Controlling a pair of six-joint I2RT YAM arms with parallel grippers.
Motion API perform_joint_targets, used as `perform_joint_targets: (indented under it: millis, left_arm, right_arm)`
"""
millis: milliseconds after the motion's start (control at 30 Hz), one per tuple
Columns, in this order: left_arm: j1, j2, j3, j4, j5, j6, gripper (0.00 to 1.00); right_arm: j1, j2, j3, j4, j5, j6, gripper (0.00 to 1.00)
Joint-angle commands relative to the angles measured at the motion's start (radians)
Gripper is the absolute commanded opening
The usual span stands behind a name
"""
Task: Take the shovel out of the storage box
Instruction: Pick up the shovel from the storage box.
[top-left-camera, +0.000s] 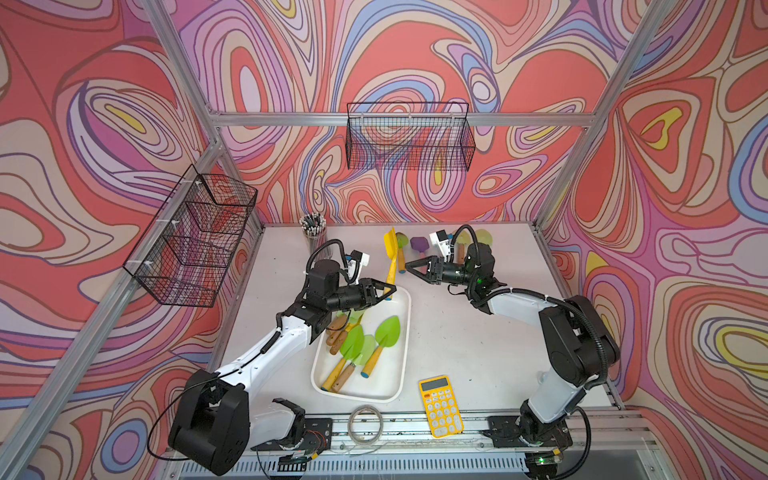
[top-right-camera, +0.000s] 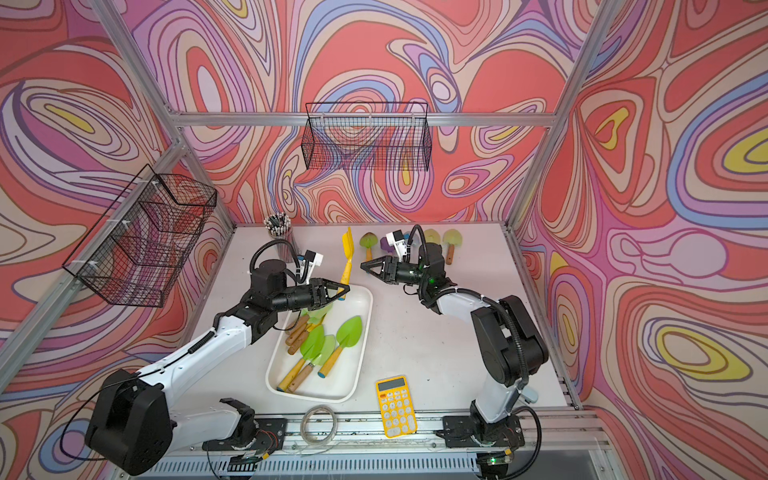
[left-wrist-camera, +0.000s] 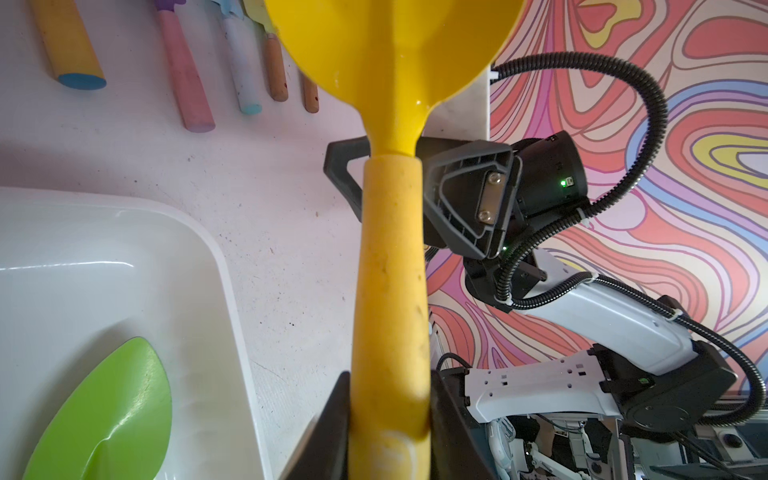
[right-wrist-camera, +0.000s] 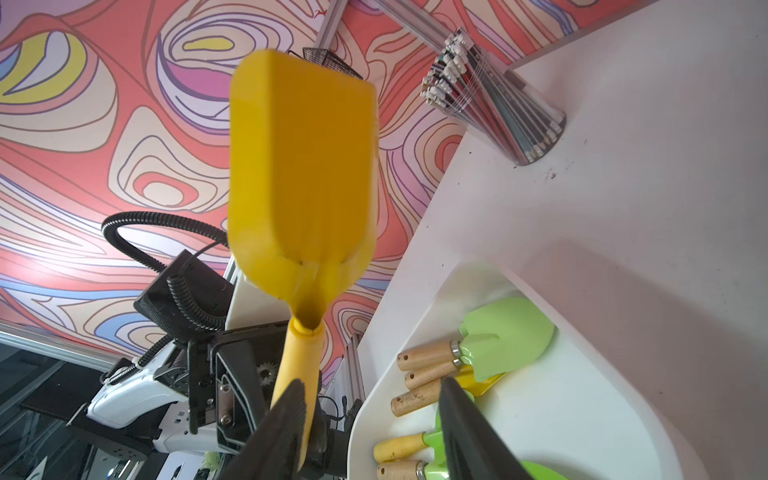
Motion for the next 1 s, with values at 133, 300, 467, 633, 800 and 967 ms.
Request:
perform_joint_targets:
  millis: [133, 300, 467, 633, 800, 967]
  left_arm:
    - [-0.001, 0.006, -0.031, 0.145, 0.034, -0.068, 0.0]
    - [-0.005, 0.006, -0.037, 0.184, 0.05, -0.09, 0.0]
    - [-0.034, 0.01, -0.032, 0.185, 0.043, -0.077, 0.0]
    - [-0.046, 0.02, -0.041, 0.217, 0.041, -0.091, 0.0]
    - [-0.051, 0.029, -0.04, 0.23, 0.039, -0.097, 0.0]
    - [-0.052, 0.034, -0.049, 0.268, 0.043, -0.115, 0.0]
  right_arm:
    - [0.046, 0.049, 0.049, 0.141, -0.039, 0.075, 0.54]
    - [0.051, 0.07, 0.049, 0.241, -0.054, 0.14, 0.54]
    - [0.054, 0.102, 0.068, 0.328, -0.051, 0.21, 0.46]
    - [0.068, 0.103, 0.091, 0.334, -0.058, 0.215, 0.4]
    - [0.079, 0.116, 0.098, 0.35, -0.064, 0.234, 0.36]
    - [0.078, 0.118, 0.083, 0.402, -0.063, 0.268, 0.34]
